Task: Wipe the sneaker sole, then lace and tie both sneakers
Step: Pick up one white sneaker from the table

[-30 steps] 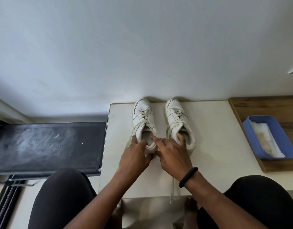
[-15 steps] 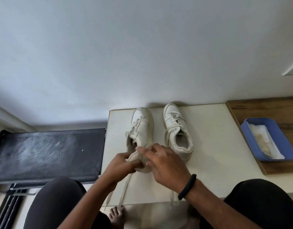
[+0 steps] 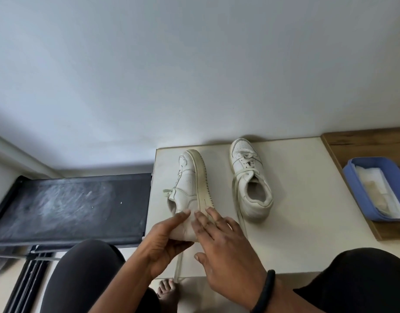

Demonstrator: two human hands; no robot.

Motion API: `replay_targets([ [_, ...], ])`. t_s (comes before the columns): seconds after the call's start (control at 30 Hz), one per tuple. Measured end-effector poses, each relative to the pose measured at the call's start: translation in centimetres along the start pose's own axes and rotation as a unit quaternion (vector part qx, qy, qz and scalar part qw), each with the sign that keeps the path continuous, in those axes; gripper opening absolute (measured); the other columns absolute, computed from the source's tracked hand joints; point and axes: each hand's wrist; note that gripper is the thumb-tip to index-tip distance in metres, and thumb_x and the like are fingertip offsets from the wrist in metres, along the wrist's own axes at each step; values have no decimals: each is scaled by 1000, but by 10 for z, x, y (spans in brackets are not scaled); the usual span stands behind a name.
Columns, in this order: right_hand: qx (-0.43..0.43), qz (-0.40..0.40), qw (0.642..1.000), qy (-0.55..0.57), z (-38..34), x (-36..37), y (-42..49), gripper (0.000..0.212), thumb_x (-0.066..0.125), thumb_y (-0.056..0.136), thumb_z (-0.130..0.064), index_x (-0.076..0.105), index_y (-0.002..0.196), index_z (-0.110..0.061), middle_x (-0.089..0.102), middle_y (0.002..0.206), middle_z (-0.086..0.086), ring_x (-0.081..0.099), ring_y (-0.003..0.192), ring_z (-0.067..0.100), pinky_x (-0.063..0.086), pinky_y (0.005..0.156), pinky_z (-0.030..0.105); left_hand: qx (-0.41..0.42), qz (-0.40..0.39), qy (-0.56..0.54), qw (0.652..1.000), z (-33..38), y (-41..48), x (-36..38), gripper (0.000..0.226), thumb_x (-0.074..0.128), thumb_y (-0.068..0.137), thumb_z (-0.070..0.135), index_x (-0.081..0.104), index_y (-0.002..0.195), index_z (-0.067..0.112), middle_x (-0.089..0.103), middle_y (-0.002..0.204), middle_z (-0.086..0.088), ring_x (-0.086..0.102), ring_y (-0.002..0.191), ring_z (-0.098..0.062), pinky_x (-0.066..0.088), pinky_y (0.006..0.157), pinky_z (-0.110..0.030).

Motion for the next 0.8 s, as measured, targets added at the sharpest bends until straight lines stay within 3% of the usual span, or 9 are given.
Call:
replay_targets([
  [0.1, 1, -36, 999, -16, -3, 1, -6, 68, 78, 65, -53, 67, 124, -20, 61, 140, 3, 54, 135, 23, 54, 99, 43, 56, 37, 65, 996, -3, 0, 6, 30, 78, 88, 24, 78, 106, 0, 79, 103, -21, 76, 90, -25, 62, 84, -38],
  [0.2, -3, -53, 998, 24, 1, -9, -6, 53, 66, 79, -46, 66, 126, -23, 49, 153, 1, 45, 141, 22, 44, 108, 44, 127, 75, 100, 984, -9, 2, 13, 18, 77, 89, 16, 78, 92, -1, 79, 92, -20, 77, 84, -24, 63, 72, -30],
  [0.33, 61, 104, 982, 143, 36, -48, 7, 26, 70, 82, -27, 73, 108, -28, 68, 125, -11, 61, 113, 11, 49, 96, 33, 174, 62, 58, 981, -3, 0, 24, 21, 78, 86, 20, 78, 91, 0, 79, 95, -21, 78, 86, -27, 63, 86, -41],
  [0.43, 143, 172, 952, 210, 69, -71, 12, 19, 74, 88, -24, 74, 107, -23, 72, 103, -11, 66, 94, 8, 55, 86, 29, 211, 19, 45, 976, 9, -8, 31, 32, 91, 71, 35, 84, 89, 10, 80, 99, -18, 79, 92, -25, 63, 90, -39],
  [0.5, 220, 138, 911, 319, 81, -78, 14, 27, 75, 87, -34, 72, 112, -26, 74, 100, -13, 69, 91, 4, 56, 83, 28, 224, -19, 31, 974, 16, -15, 32, 53, 99, 53, 44, 84, 90, 10, 80, 101, -18, 79, 93, -24, 64, 82, -33],
  [0.57, 270, 55, 826, 492, 81, -83, 17, 43, 75, 81, -45, 68, 121, -29, 75, 106, -11, 70, 101, 7, 56, 88, 32, 232, -49, 28, 971, 20, -22, 32, 67, 101, 45, 53, 83, 91, 8, 79, 102, -20, 79, 94, -26, 63, 79, -29],
  [0.63, 271, -3, 761, 590, 76, -80, 21, 56, 78, 79, -50, 62, 129, -28, 74, 115, -9, 69, 110, 13, 56, 93, 41, 239, -65, 40, 968, 19, -27, 33, 71, 100, 43, 56, 83, 91, 7, 79, 102, -21, 78, 95, -27, 63, 80, -29],
  [0.73, 225, -20, 709, 668, 70, -76, 22, 70, 76, 75, -49, 57, 138, -25, 71, 125, -1, 65, 118, 19, 52, 102, 52, 241, -80, 55, 966, 10, -29, 34, 74, 99, 43, 60, 82, 92, 6, 78, 103, -22, 77, 97, -29, 63, 87, -35],
  [0.8, 193, -29, 693, 694, 70, -80, 21, 69, 72, 78, -43, 55, 141, -21, 68, 131, 3, 63, 123, 24, 50, 102, 53, 244, -80, 66, 964, 7, -29, 34, 73, 98, 46, 61, 81, 87, 4, 77, 97, -22, 74, 94, -30, 58, 92, -42],
])
Point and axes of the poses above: each hand's wrist, its own y-axis towards the middle knuckle, its own x-axis out of the palm, z = x × y
